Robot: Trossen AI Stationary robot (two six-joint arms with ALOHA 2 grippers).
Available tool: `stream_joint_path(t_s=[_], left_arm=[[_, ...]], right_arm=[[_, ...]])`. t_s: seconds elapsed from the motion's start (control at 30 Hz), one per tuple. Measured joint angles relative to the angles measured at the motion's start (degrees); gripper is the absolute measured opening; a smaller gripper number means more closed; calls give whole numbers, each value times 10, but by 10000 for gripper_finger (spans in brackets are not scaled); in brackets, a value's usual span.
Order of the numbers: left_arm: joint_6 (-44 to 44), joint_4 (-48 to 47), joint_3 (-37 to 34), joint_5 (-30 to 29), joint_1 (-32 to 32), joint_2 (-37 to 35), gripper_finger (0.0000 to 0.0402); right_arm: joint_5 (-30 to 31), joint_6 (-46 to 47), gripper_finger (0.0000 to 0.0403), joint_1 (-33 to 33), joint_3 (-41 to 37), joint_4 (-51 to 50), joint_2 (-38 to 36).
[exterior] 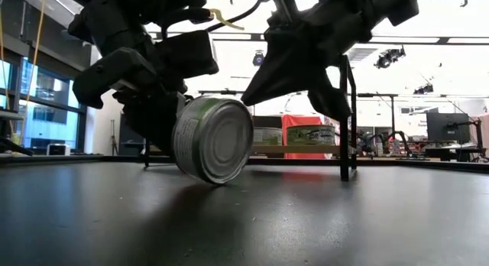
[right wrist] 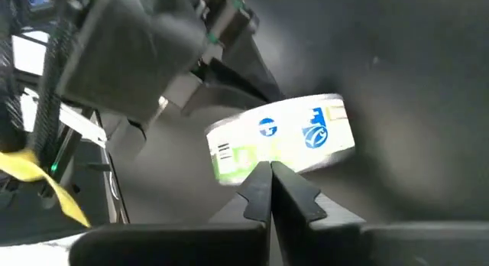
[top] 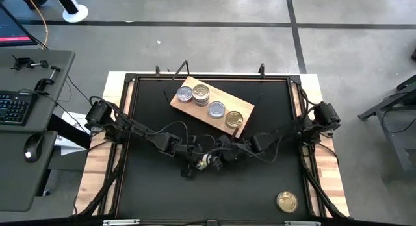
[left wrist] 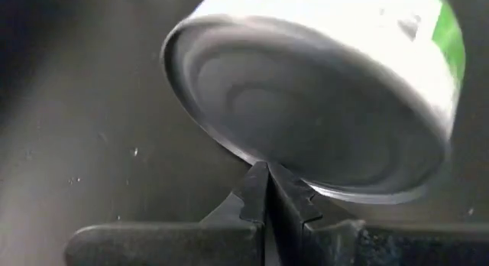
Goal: Stack canned seafood by type on shelf
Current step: Stack the green tuna can on top of the green tuna on the shelf
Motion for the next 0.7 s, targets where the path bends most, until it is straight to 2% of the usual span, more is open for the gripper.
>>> stream_joint_path(t_s=[0.2,0.37,0.53,0.6,0.7], left_arm=[[-26,-16,0,-1,0,0,0],[-36,-87,2,-9,2,-7,0],[-56,-215,0,-72,16,-46,0],[-89,-241,0,-108,22,-73,2],[-152,-263,0,-116,26,-118,12]], right_arm=[[-1,-32,0,-12,0,18,0],[-1,-71,0,-18,0,17,-5],[0,-94,0,-31,0,-23,-30],[2,-101,0,-35,0,-52,-43],[11,-102,0,-36,0,-104,-68]])
